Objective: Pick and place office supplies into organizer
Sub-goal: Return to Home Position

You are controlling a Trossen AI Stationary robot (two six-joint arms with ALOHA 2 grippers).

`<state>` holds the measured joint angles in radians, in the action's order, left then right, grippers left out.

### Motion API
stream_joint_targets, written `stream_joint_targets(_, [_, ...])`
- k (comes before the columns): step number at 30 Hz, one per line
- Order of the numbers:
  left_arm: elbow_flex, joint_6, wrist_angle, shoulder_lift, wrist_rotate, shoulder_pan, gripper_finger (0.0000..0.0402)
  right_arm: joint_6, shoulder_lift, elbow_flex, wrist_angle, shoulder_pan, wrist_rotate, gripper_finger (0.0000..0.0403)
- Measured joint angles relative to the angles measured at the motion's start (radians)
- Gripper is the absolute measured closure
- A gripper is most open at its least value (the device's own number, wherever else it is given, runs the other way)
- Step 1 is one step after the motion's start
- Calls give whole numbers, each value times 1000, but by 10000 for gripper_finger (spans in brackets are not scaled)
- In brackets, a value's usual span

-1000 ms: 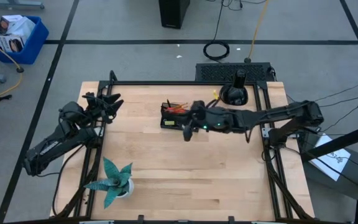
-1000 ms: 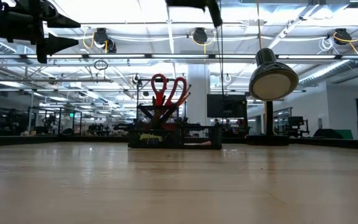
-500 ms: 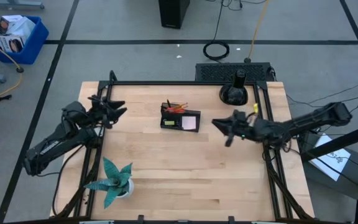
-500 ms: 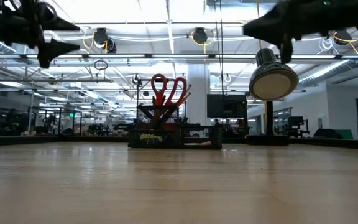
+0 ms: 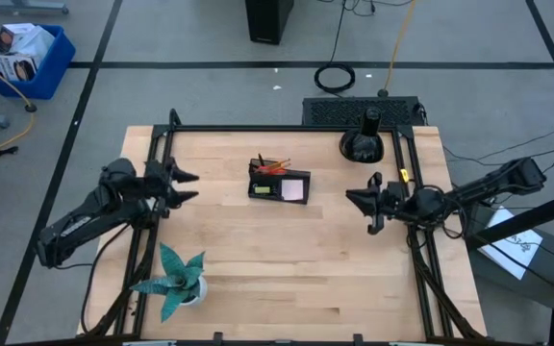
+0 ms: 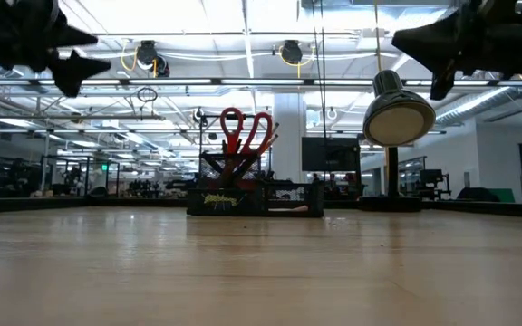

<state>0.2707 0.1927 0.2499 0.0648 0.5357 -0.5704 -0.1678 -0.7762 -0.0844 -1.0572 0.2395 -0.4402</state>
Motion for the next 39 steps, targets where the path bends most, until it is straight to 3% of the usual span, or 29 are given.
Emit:
stream_joint_targets(7, [0,-43,81,-60,9,2,146,31,91,66,1,44,-12,369])
stream_joint_targets(10, [-9,-44,44,-61,-12,10,146,65,115,66,31,55,-33,369])
stream_joint_targets(12, [-65,4,-97,-61,-40,23,146,67,124,67,59,59,-52,369])
stream_joint_targets(16, [-241,152,-534,-53,-63,83,146,18,130,67,113,63,-88,369])
stream_joint_targets(19, [-242,129,-452,-49,-103,142,146,40,140,68,92,68,-87,369])
stream_joint_targets(23, [-241,112,-468,-60,-144,189,146,98,188,69,113,79,-91,369])
stream_joint_targets(28, [-256,124,-499,-62,-143,236,146,61,267,69,256,124,-217,369])
stream_joint_targets(32, [-256,129,-480,-61,-136,271,146,152,348,69,285,182,-301,369])
stream_joint_targets(36, [-256,128,-475,-61,-95,279,146,235,437,69,320,271,-460,369])
stream_joint_targets(39, [-256,121,-488,-62,-90,272,146,287,492,69,343,327,-504,369])
